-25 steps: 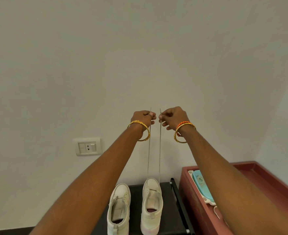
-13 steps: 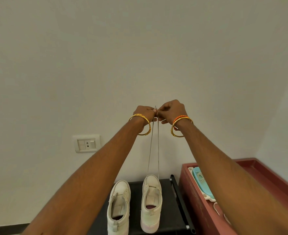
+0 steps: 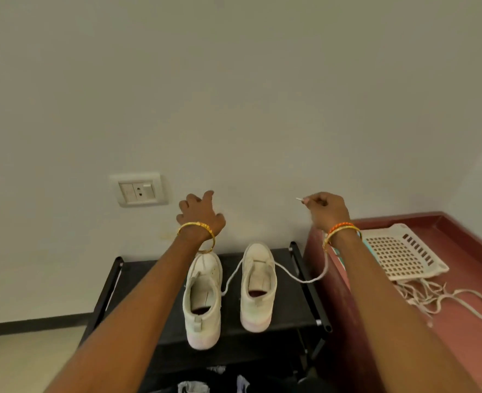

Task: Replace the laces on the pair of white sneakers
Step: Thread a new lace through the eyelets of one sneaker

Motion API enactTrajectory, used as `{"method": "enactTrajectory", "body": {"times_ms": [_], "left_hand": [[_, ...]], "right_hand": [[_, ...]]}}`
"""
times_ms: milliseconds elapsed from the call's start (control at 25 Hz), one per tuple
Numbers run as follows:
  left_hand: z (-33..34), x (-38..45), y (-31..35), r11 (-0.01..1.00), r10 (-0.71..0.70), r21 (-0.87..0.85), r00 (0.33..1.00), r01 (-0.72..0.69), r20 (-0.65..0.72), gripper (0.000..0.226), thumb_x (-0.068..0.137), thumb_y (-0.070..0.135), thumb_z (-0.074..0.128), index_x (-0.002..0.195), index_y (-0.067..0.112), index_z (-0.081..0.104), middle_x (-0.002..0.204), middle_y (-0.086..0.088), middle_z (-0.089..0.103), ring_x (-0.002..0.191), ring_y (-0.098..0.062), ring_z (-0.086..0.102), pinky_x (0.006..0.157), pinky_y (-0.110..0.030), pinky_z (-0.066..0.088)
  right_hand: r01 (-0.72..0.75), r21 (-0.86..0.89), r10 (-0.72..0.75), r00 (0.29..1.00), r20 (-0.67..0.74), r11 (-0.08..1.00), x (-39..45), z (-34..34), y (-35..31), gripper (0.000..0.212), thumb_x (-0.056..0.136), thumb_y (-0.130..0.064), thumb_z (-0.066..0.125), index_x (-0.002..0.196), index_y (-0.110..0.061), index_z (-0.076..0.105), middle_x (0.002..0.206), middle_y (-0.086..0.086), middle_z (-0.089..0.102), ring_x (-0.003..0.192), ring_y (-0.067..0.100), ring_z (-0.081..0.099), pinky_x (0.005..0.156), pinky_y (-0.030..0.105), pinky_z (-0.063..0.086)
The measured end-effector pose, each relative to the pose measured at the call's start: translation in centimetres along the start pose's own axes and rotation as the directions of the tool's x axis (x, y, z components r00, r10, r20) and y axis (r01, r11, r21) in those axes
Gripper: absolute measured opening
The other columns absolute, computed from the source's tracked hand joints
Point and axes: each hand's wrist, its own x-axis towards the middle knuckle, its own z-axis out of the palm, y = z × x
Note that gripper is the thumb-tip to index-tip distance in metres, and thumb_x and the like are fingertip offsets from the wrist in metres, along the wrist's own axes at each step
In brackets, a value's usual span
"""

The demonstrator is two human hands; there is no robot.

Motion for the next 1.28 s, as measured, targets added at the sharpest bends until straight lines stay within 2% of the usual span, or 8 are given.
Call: {"method": "enactTrajectory", "body": {"times_ms": [160,320,440,600,760,1000,1120,1280], "left_hand": [[7.8,-0.4,-2.7,0.995,0.093,-0.054,0.981,-0.085,0.170,0.044,0.091,0.023,0.054,0.134,0.017,0.048,0.138,-0.013,0.042,0.125,-0.029,0.043,0.102,-0.036,0.037],[12.5,0.6,-1.8,0.972,0.092,-0.232,0.959,-0.029,0.267,0.034,0.095,0.023,0.051,0.125,0.008,0.055,0.122,-0.012,0.059,0.111,-0.025,0.055,0.091,-0.029,0.041],[15.8,1.5,-1.7,0.965,0.008,-0.254,0.961,0.065,0.278,0.030,0.094,0.030,0.052,0.112,0.008,0.061,0.109,-0.008,0.064,0.101,-0.022,0.059,0.080,-0.026,0.041],[17.5,1.9,-2.3,0.936,-0.050,-0.337,0.985,0.105,0.165,0.017,0.094,0.020,0.053,0.102,0.008,0.062,0.096,-0.004,0.063,0.083,-0.013,0.053,0.073,-0.022,0.039],[17.9,2.0,-2.7,0.872,-0.163,-0.434,0.971,0.225,0.175,0.013,0.095,0.020,0.049,0.096,0.011,0.059,0.086,-0.002,0.060,0.077,-0.016,0.056,0.065,-0.024,0.045],[18.2,1.3,-2.9,0.769,-0.230,-0.561,0.951,0.307,0.204,0.012,0.092,0.018,0.054,0.080,0.020,0.055,0.077,0.005,0.060,0.078,-0.015,0.061,0.074,-0.031,0.055],[18.4,0.6,-3.0,0.736,-0.261,-0.583,0.938,0.345,0.227,0.003,0.091,0.017,0.055,0.089,0.017,0.057,0.079,0.007,0.060,0.078,-0.013,0.060,0.070,-0.026,0.054],[18.7,0.1,-2.8,0.777,-0.182,-0.585,0.972,0.233,0.146,0.031,0.087,0.015,0.062,0.116,0.016,0.051,0.100,0.007,0.057,0.085,-0.007,0.055,0.069,-0.015,0.042]], "right_hand": [[-0.205,-0.043,0.207,0.977,0.048,0.978,-1.1,4.3,8.0,0.017,0.086,-0.019,0.065,0.069,-0.016,0.060,0.066,0.006,0.057,0.053,0.014,0.046,0.058,0.029,0.040],[-0.329,-0.063,0.334,0.910,0.245,0.942,-2.4,8.3,10.9,0.019,0.077,-0.023,0.074,0.088,-0.015,0.061,0.086,0.003,0.061,0.069,0.014,0.054,0.063,0.027,0.043],[-0.295,-0.201,0.351,0.862,0.365,0.934,-3.6,10.4,12.8,0.040,0.075,-0.015,0.072,0.109,-0.018,0.053,0.106,0.004,0.056,0.095,0.022,0.057,0.076,0.031,0.049],[-0.230,-0.186,0.274,0.924,0.267,0.955,-4.0,10.5,13.4,0.029,0.078,-0.001,0.058,0.104,-0.013,0.060,0.098,0.004,0.060,0.086,0.017,0.057,0.066,0.023,0.045],[-0.203,-0.139,0.237,0.925,0.297,0.969,-3.5,10.1,13.8,0.027,0.079,0.003,0.056,0.097,-0.015,0.063,0.086,-0.004,0.061,0.080,0.007,0.056,0.062,0.016,0.042],[-0.181,-0.125,0.215,0.905,0.368,0.976,-2.9,9.0,14.4,0.031,0.078,0.007,0.059,0.101,-0.013,0.066,0.091,-0.003,0.063,0.086,0.009,0.058,0.065,0.016,0.044],[-0.162,-0.160,0.217,0.873,0.436,0.974,-2.4,8.5,14.0,0.029,0.079,0.003,0.062,0.099,-0.018,0.066,0.091,-0.004,0.064,0.087,0.011,0.060,0.072,0.020,0.047],[-0.250,-0.012,0.232,0.879,0.417,0.968,-1.9,8.4,13.0,0.009,0.087,-0.016,0.064,0.090,-0.021,0.071,0.084,-0.012,0.068,0.084,0.002,0.063,0.072,0.016,0.049]]}}
